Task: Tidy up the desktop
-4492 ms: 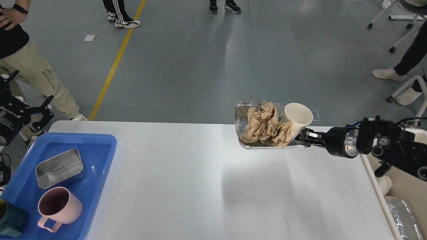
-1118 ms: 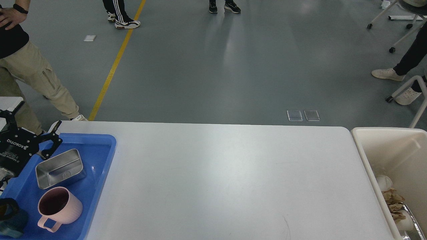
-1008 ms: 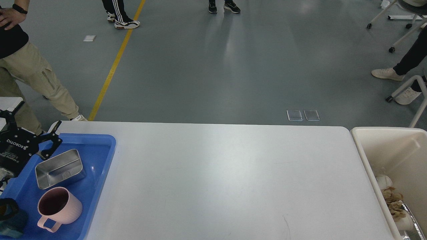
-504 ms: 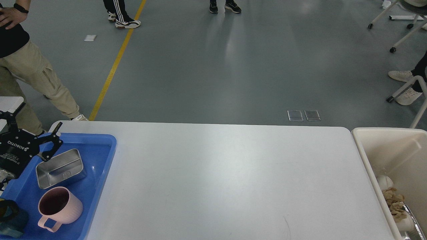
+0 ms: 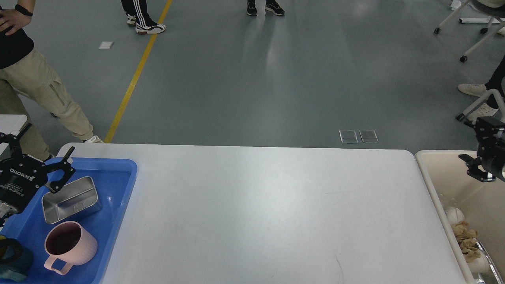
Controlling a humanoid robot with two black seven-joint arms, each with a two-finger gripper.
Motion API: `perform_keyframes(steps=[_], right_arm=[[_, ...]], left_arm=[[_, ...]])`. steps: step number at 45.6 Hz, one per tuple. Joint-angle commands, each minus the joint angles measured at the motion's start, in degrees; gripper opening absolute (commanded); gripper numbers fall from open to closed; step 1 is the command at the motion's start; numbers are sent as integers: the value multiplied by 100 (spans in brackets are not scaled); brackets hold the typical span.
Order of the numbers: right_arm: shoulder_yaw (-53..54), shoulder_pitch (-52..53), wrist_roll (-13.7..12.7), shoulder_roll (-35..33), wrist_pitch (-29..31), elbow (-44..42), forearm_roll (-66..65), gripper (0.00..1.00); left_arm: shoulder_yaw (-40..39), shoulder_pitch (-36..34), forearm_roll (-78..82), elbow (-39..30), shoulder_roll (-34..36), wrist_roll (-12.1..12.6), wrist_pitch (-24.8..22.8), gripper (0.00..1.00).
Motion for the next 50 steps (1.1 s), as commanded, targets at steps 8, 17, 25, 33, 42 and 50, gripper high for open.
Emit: perform_keyframes(steps=[8, 17, 25, 33, 42, 50], right_arm=[[1185, 248, 260, 532, 11, 159, -88, 100], [1282, 301, 137, 435, 475, 256, 35, 100], [2309, -49, 111, 532, 749, 677, 544, 100], [3285, -867, 111, 892, 819, 1635, 695, 100], [3866, -1474, 120, 1779, 934, 1873, 668, 100], [4024, -1790, 128, 2377, 969, 1829, 659, 100]], left_arm=[[-27, 2, 0, -1, 15, -8, 9, 97], [-53, 81, 0, -1, 15, -26, -8, 97], [-53, 134, 0, -1, 6, -26, -9, 97], [-53, 178, 0, 8, 15, -35, -70, 97], [-62, 187, 0, 8, 6, -44, -79, 97], [-71, 187, 0, 8, 15, -44, -96, 97]])
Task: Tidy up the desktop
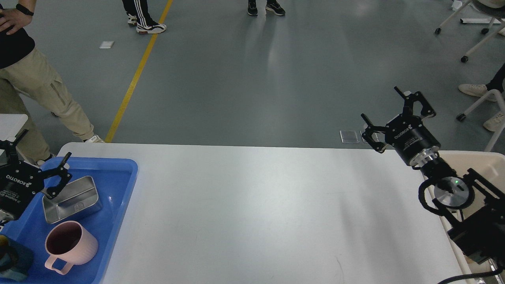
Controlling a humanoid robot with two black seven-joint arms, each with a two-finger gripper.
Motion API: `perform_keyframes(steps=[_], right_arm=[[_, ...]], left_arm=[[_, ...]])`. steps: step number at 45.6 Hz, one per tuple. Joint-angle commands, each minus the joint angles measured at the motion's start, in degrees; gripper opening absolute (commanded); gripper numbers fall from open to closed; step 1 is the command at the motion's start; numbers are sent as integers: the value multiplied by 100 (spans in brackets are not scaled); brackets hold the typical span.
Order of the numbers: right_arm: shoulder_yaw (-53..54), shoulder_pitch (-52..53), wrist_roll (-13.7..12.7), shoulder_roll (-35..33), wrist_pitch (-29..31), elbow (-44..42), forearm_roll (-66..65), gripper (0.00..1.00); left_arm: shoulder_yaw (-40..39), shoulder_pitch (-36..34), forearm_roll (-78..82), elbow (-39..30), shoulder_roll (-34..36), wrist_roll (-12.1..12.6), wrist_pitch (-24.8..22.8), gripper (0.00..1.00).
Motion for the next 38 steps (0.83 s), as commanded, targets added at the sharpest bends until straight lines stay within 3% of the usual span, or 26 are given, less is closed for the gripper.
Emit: perform_keyframes(steps=[1, 14, 38], right_arm=[[139, -240, 18, 426, 34, -45, -5, 100], [209, -539, 53, 901, -45, -318, -14, 100], [315, -636, 80, 980, -45, -546, -5, 100]], left_arm=[[-2, 0, 1, -1, -4, 0, -11, 97], [15, -26, -17, -1, -30, 35, -64, 97], [15, -44, -17, 26, -198, 53, -55, 97]])
